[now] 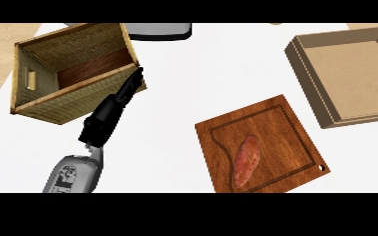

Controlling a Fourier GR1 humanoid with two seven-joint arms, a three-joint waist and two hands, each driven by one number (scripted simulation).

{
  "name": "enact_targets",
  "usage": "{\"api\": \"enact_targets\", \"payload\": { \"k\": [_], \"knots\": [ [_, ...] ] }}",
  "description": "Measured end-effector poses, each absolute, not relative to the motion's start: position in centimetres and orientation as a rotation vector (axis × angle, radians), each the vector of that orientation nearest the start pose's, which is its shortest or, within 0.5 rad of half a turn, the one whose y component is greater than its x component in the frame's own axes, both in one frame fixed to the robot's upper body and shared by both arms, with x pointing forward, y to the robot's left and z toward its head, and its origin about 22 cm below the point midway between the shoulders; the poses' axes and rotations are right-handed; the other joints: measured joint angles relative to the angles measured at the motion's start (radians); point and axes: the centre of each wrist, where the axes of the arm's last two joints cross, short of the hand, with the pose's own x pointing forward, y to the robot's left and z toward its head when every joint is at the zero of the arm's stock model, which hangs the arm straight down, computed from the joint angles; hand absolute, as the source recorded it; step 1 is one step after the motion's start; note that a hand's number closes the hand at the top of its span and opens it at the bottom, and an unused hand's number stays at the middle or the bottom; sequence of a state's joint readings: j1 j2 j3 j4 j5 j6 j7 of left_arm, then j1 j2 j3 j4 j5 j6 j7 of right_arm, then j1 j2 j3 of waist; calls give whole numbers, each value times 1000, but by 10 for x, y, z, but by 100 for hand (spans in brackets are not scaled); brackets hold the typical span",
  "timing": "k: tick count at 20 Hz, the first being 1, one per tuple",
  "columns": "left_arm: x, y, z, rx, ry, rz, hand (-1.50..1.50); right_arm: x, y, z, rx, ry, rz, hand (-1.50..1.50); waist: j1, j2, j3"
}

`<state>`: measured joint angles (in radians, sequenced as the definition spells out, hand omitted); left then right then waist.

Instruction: Pick the eggplant from the cutting board and place it in the cardboard box

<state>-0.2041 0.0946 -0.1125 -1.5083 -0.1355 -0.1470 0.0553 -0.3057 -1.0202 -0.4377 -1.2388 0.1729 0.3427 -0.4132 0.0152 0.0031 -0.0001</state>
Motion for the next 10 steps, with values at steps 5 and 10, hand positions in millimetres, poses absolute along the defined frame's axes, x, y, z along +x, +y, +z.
{"api": "enact_targets", "payload": {
  "k": [5, 10],
  "knots": [
    [282, 200, 42, -44, -1608, -461, 0, 287, -499, 252, -971, -1748, 808, 150, 6, 1, 0],
    [285, 201, 40, -57, -1608, -470, 0, 314, -499, 228, -1020, -1703, 857, 150, 12, 4, 0]
  ]
}}
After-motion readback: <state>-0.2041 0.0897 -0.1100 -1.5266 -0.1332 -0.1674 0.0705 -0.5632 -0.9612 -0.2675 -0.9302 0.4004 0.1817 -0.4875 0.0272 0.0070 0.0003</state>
